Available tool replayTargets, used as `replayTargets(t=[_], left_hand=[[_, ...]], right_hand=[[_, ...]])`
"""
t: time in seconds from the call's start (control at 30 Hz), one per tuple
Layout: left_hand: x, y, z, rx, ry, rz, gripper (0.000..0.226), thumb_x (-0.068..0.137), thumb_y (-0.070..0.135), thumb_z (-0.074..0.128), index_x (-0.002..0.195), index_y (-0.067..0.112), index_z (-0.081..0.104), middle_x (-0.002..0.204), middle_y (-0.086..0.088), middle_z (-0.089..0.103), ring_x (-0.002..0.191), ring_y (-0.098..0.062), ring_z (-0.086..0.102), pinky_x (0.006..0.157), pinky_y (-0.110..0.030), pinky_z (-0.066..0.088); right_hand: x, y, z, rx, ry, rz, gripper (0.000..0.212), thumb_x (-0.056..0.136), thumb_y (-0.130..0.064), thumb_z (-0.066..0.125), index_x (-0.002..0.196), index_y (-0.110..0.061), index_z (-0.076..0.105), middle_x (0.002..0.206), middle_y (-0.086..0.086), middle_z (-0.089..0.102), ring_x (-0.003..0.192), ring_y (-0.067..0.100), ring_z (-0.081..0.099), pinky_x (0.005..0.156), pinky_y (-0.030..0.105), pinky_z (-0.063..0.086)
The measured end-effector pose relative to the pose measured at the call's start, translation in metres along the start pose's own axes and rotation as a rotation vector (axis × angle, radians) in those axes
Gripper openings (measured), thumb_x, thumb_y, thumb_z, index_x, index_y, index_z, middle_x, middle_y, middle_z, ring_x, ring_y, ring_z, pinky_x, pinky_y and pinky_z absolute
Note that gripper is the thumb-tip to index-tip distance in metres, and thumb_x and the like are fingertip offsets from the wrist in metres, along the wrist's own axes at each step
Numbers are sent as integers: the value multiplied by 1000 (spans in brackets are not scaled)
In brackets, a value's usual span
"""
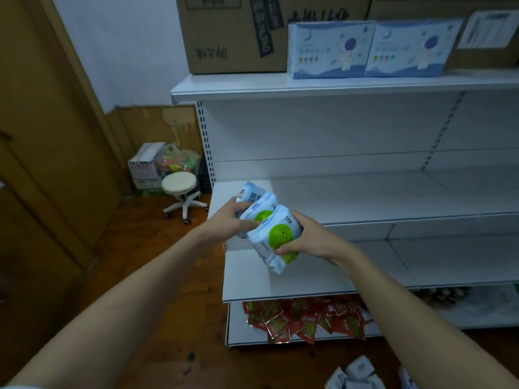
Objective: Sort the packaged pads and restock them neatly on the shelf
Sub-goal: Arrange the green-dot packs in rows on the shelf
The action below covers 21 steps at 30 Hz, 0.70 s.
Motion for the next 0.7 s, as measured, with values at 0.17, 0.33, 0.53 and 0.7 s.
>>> replayTargets(t=[0.17,0.33,0.53,0.7], left_hand=[[21,-5,-9,-138,31,-33,32,79,49,73,107,35,74,125,-8,52,109,-23,63,87,-39,57],[59,-39,-41,-107,70,-73,24,90,36,67,112,29,72,128,-5,54,109,-19,63,86,-28,55],[140,-79,-94,87,13,6,30,91,9,65,115,27,69,131,-9,55,101,-20,63,71,-14,54],[205,-98,-130,277,-30,65,78,87,1,68,147,28,26,117,-2,55,86,-15,62,64,-11,49]], right_hand=[[27,-3,-11,-19,30,-19,53,64,1,86,109,-18,68,100,1,75,91,13,71,78,31,59],[74,4,-30,-84,81,15,43,65,3,84,103,-9,68,98,9,75,85,15,69,73,32,60],[155,19,-48,-193,228,81,40,63,-2,87,93,-18,66,91,0,73,79,11,68,75,31,59],[230,12,-61,-427,197,150,52,64,-18,90,106,-21,59,95,-7,65,84,10,63,72,26,53]])
Point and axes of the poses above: each hand's wrist, its own x-axis towards the middle knuckle, its own z-axis out of the palm, y = z × x, the point moved 1 cm from there along x, towards the middle knuckle
